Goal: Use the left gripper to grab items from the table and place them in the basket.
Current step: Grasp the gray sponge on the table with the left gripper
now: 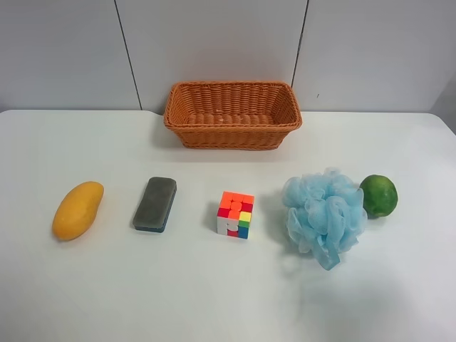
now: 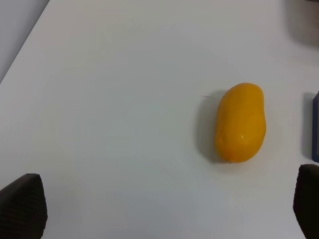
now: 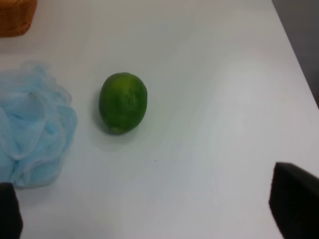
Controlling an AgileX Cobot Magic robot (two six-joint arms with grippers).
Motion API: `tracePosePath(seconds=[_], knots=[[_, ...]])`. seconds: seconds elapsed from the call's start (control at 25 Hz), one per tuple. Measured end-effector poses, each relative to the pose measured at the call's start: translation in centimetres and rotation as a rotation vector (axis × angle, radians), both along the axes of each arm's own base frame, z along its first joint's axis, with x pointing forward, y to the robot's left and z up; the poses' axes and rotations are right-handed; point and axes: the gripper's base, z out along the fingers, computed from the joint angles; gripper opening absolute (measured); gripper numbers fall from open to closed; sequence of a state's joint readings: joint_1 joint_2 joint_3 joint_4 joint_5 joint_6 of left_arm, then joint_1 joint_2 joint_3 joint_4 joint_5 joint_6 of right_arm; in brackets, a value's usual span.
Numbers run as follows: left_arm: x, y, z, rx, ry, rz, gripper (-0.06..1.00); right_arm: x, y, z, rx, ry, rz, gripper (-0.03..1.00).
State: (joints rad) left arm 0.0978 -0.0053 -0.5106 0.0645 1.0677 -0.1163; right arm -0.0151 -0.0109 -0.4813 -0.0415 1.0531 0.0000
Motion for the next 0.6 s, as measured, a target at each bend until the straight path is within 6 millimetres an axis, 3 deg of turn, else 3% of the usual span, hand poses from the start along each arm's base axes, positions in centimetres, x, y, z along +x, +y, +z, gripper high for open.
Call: tracePosePath(seconds=[0.6], knots=[[0.01,-0.01,0.02,-0.001,-0.002,-0.001,0.99,0.00,0.00,0.00,0.000,0.000,0.000,0.99]])
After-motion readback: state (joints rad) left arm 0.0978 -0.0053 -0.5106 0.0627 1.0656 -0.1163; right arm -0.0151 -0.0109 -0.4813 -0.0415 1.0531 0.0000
